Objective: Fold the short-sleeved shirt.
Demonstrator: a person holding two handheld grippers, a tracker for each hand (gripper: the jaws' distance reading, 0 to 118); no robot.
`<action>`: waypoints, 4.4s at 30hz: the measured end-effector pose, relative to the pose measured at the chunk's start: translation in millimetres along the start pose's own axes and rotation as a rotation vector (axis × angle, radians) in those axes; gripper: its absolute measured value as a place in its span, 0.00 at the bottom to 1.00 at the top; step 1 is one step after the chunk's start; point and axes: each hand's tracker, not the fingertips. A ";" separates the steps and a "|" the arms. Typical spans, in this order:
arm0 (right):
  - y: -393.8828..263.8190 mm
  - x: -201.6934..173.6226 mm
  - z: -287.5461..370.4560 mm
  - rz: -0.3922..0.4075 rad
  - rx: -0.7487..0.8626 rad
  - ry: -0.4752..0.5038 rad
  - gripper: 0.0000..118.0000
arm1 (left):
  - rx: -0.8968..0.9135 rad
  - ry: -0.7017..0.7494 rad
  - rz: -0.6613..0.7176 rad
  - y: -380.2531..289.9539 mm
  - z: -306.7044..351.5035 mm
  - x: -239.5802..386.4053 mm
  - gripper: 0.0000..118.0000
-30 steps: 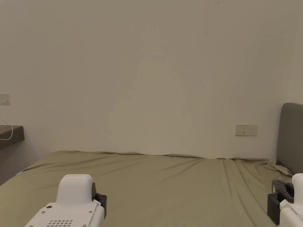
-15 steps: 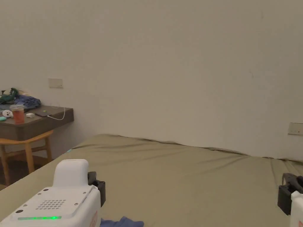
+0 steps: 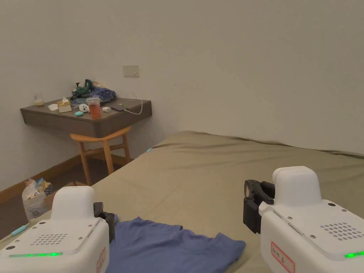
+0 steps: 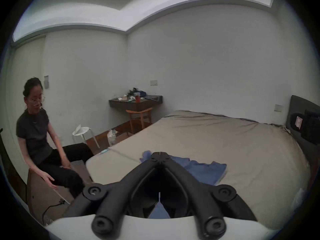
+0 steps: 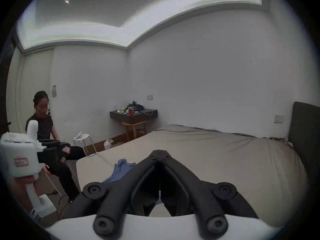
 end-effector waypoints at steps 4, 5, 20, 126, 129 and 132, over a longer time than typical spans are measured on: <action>-15.9 19.3 -12.7 0.026 -0.089 -0.039 0.02 | -0.117 -0.167 -0.019 -31.4 -70.3 38.8 0.00; -20.9 24.4 -16.7 0.031 -0.111 -0.062 0.02 | -0.170 -0.201 -0.031 -44.6 -88.2 50.6 0.00; -70.7 56.3 -70.4 0.046 -0.264 -0.090 0.02 | -0.563 -0.300 -0.155 -164.0 -255.4 127.1 0.84; -130.3 268.0 184.1 -0.163 -0.312 -0.538 0.02 | -0.607 -0.378 -0.215 -199.7 -291.0 307.7 1.00; -141.2 276.4 180.3 -0.178 -0.342 -0.551 0.02 | -0.656 -0.351 -0.228 -211.6 -297.6 313.7 0.99; -148.1 286.7 178.7 -0.164 -0.386 -0.598 0.02 | -0.569 -0.396 -0.273 -195.8 -270.6 319.9 0.18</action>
